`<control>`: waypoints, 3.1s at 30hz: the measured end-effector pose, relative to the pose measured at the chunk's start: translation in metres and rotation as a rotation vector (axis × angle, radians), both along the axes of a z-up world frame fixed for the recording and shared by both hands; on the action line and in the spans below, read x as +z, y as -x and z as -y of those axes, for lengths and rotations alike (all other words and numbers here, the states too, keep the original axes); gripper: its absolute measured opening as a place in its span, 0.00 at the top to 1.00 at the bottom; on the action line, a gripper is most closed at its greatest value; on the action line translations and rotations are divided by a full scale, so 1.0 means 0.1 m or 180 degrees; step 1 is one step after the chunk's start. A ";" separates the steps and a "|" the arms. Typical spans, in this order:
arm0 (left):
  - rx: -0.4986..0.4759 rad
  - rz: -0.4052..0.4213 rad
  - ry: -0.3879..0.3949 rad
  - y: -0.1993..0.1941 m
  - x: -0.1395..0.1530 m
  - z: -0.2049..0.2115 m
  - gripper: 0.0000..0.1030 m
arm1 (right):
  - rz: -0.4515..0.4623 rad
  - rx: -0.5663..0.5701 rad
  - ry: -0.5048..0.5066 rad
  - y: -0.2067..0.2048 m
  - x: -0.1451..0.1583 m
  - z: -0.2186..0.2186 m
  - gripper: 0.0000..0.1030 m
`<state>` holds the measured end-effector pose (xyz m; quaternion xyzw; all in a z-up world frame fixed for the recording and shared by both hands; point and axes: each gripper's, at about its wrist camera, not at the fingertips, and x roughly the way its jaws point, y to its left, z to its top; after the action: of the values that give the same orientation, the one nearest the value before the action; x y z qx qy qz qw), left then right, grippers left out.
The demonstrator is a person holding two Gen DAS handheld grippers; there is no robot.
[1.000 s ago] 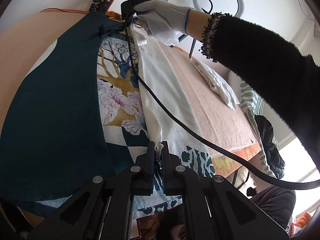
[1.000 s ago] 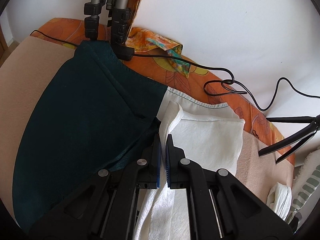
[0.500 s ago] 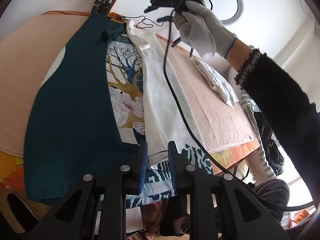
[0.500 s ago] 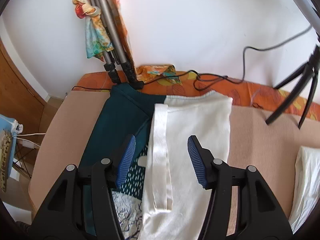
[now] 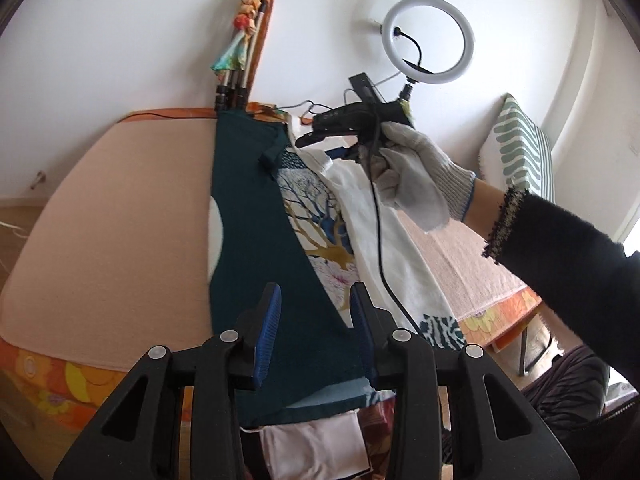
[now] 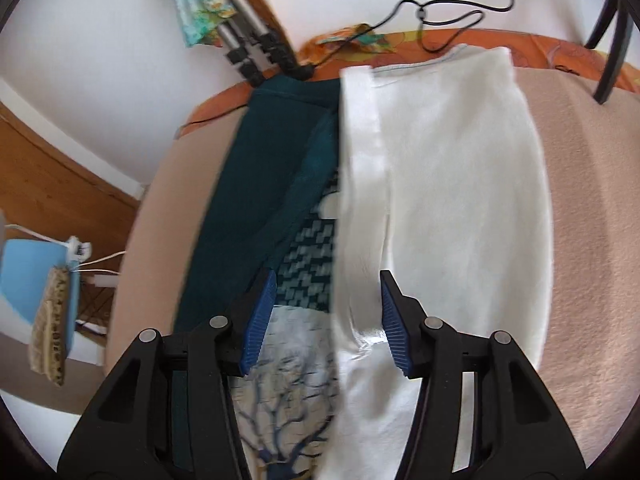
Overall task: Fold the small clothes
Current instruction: 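Move both tools to the hem and grasp the hem edge, then lift the hem and fold it toward the collar, then open both tools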
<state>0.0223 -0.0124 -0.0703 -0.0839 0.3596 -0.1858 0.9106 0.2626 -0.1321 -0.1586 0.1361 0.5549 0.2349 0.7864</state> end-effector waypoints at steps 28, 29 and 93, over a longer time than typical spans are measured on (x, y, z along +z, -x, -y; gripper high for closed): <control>-0.0179 -0.1064 0.0082 -0.30 -0.63 -0.49 0.63 | 0.0018 -0.0216 0.0619 2.81 0.37 0.92 0.52; -0.0184 -0.1088 0.0090 -0.29 -0.64 -0.49 0.63 | 0.0002 -0.0198 0.0613 2.87 0.34 0.92 0.52; 0.0151 -0.0965 0.0398 -2.09 -0.61 -0.35 0.99 | -0.0283 -0.1131 -0.0317 1.31 -0.06 1.13 0.96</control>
<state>0.2309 0.0223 -0.1313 -0.1759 0.4785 -0.1715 0.8430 0.1317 -0.2452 -0.1644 0.2810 0.5439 0.1132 0.7826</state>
